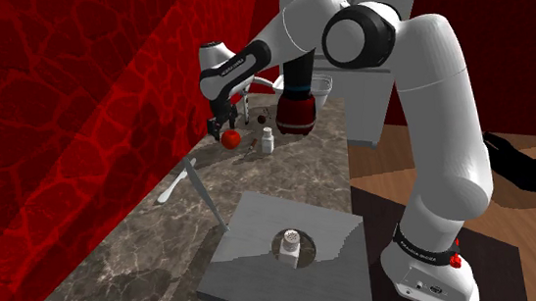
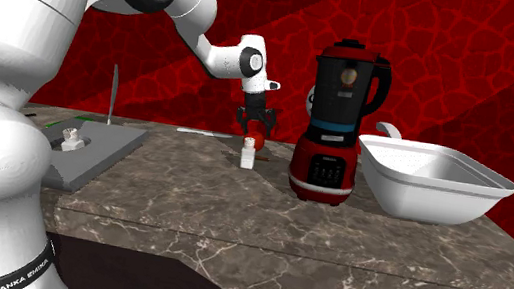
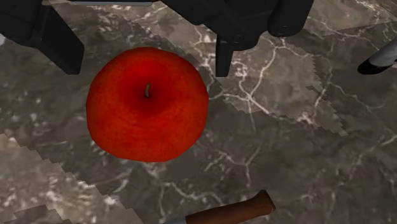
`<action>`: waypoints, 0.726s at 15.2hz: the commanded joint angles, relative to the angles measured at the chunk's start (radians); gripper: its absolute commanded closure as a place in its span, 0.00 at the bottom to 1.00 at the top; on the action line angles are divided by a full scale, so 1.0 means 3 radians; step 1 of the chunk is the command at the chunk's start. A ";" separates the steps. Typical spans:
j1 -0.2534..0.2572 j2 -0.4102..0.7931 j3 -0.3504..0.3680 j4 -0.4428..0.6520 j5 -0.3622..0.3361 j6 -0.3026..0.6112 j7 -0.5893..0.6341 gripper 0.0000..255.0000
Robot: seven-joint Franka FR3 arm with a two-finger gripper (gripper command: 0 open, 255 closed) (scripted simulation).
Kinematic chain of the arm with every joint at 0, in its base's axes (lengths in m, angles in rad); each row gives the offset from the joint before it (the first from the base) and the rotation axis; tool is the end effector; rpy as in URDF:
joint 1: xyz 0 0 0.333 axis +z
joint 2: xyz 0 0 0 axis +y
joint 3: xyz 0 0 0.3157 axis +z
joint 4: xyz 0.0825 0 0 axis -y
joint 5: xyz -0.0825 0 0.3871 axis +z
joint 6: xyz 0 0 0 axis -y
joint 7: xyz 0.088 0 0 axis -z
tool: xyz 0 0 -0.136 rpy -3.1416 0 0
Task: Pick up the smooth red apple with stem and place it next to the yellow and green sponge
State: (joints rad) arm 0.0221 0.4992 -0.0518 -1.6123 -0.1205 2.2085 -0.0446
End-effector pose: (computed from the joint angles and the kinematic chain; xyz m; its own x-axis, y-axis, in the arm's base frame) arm 0.6985 -0.0236 0.3162 0.9918 0.0948 0.0861 0.0830 -0.9878 0.1316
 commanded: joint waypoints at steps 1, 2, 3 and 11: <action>-0.0003 0.0023 -0.0001 -0.0002 0.0000 0.0027 0.0000 0.00; -0.0003 0.0024 -0.0001 -0.0002 0.0000 0.0027 0.0000 0.00; -0.0003 0.0024 -0.0001 -0.0002 0.0000 0.0027 0.0000 0.00; -0.0003 0.0023 -0.0001 -0.0002 0.0000 0.0027 0.0000 1.00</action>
State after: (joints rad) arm 0.0211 0.5055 -0.0522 -1.6121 -0.1208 2.2167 -0.0446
